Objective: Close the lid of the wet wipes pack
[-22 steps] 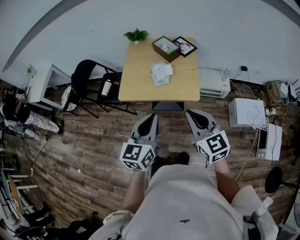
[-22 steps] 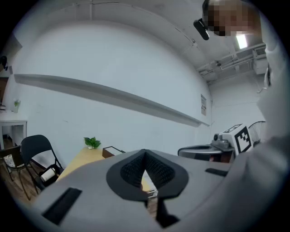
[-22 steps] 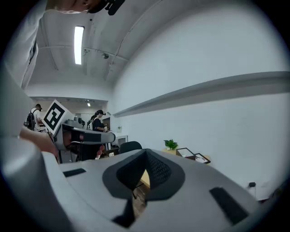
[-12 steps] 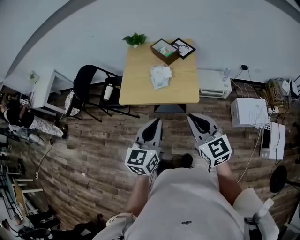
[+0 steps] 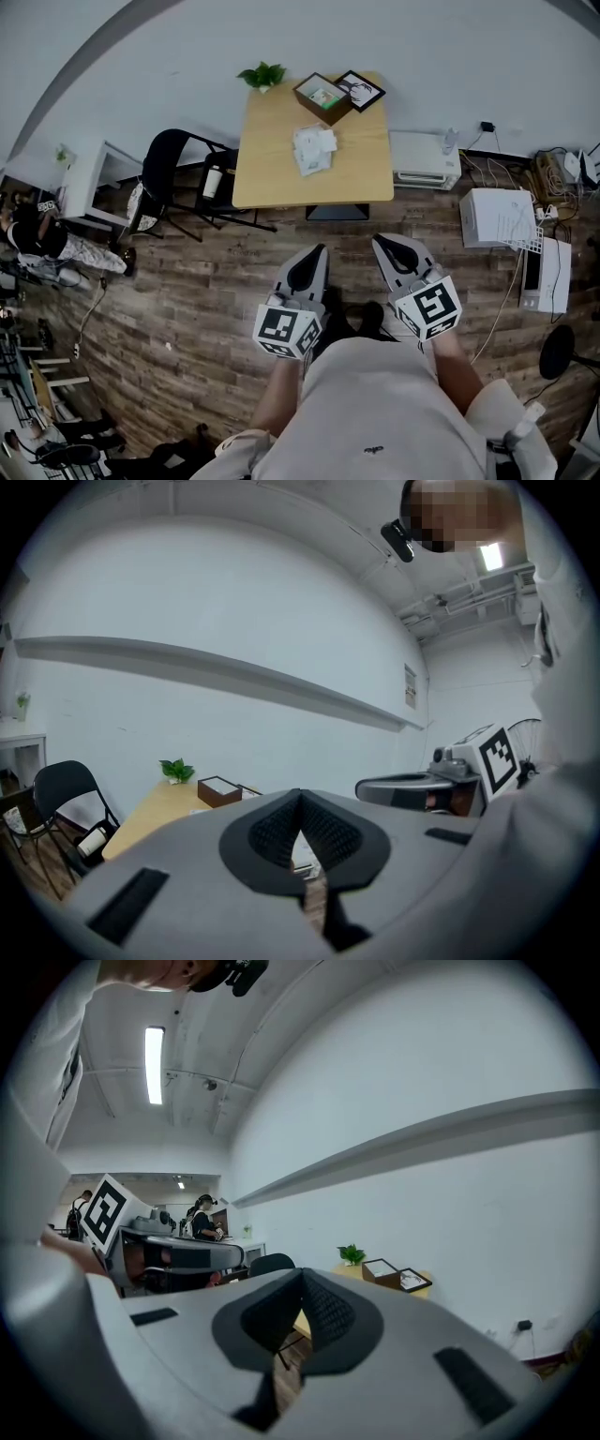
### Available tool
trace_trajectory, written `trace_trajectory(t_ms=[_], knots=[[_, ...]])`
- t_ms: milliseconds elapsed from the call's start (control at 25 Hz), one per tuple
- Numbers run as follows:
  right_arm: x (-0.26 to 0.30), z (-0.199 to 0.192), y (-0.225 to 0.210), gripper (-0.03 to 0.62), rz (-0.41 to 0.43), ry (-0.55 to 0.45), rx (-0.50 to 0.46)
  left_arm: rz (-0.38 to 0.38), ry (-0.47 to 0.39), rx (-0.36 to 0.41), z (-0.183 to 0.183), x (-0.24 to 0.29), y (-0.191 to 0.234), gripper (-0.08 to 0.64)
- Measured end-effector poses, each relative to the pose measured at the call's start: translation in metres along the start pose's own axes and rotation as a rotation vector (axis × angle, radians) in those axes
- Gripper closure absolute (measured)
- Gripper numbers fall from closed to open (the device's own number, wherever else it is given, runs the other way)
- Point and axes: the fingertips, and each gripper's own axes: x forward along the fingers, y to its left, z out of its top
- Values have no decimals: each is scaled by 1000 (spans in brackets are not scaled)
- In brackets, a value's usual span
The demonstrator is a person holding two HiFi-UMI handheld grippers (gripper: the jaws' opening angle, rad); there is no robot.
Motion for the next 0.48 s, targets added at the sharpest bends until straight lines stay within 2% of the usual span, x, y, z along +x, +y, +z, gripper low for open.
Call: trace_trajectory(t_ms=[240,480], knots=[[6,-5,-2,595,2,15,4,-1,14,19,-6,8,2,554],[28,-6,-10,587,6,38,-10,3,11,19,-7,26,24,554]])
